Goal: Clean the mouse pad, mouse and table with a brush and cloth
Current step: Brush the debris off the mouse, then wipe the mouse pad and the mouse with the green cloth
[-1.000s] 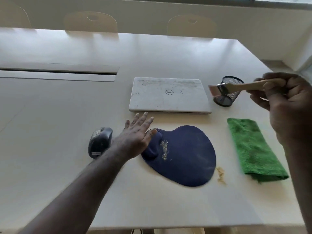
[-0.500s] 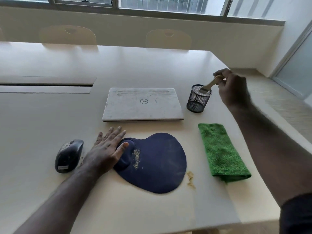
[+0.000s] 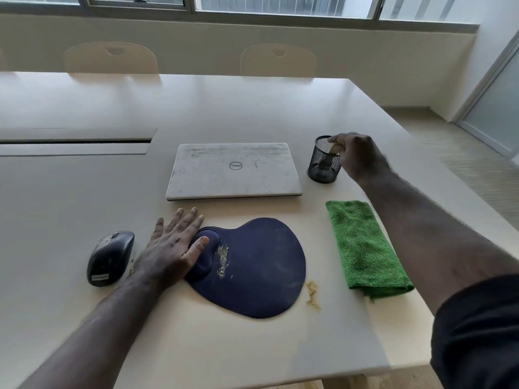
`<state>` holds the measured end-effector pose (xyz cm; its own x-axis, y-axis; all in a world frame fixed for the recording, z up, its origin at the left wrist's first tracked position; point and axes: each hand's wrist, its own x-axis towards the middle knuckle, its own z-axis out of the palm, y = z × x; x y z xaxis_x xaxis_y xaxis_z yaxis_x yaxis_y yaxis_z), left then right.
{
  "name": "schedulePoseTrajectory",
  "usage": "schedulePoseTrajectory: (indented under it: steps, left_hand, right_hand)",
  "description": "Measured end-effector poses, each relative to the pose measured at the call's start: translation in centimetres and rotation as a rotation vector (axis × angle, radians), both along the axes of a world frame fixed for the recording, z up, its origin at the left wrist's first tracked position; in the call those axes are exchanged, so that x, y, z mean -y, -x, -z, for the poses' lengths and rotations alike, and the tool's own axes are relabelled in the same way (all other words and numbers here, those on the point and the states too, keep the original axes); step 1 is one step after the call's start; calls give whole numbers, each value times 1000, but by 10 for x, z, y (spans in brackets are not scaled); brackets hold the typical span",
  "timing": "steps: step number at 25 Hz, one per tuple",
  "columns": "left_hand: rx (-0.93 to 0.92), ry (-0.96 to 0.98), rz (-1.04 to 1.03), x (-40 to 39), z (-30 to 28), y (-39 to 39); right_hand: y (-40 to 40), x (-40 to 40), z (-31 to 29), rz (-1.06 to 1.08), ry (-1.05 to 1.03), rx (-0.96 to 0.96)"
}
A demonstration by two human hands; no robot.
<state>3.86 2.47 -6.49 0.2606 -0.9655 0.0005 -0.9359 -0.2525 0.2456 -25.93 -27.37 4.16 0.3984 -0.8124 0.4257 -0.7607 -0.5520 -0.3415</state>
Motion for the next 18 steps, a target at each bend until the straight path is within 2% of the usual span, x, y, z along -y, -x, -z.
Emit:
schedulePoseTrajectory:
  steps: [4,8,10,13,16,18]
  left_hand:
    - [-3,-7,5,1,1,-1]
    - [-4,0,3,1,1,-2]
    - [-20,13,2,1,1,-2]
    - [-43,32,-1,1,1,-1]
    - [-53,30,2,1,1,-2]
    - [-56,31,4,1,1,-2]
  right_hand:
    - [10,-10,-9,-42,85,27]
    - [32,-39,-18,-43,220,141]
    - [43,-60,-12,-56,206,203]
    - [57,-89,14,-10,5,107]
    - [63,-114,47,104,-315,-108]
    - [62,-123,64,164,-408,-261]
